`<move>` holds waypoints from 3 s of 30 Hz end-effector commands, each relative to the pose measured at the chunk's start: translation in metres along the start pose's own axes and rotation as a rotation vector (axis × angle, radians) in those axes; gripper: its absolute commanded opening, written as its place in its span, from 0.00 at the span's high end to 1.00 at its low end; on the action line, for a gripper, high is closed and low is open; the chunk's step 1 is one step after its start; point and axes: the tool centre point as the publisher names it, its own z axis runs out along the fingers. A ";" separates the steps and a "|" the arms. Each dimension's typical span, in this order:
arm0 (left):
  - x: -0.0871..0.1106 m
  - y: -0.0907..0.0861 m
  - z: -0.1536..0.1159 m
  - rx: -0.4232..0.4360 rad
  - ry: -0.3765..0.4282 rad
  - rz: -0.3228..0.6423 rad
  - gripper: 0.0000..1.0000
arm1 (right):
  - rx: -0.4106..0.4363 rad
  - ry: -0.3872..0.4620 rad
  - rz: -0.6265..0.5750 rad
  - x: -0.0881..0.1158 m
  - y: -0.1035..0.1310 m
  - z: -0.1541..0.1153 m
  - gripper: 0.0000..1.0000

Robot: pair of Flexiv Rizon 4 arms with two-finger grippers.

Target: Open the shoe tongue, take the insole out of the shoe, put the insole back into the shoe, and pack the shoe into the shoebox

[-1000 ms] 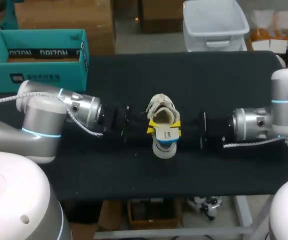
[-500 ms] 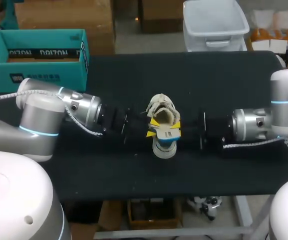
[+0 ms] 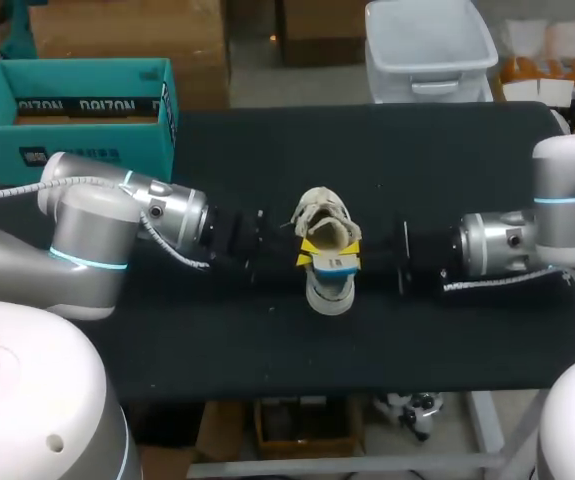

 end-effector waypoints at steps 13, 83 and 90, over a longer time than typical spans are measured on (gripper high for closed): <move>0.001 0.002 0.000 0.017 -0.004 0.002 1.00 | -0.037 0.000 -0.005 -0.004 -0.018 0.001 0.48; 0.008 -0.009 -0.002 0.019 -0.022 0.012 1.00 | -0.102 -0.004 -0.063 -0.013 -0.040 0.007 0.96; 0.009 -0.014 -0.001 0.027 -0.015 0.008 0.92 | -0.086 -0.005 -0.074 -0.013 -0.037 0.007 1.00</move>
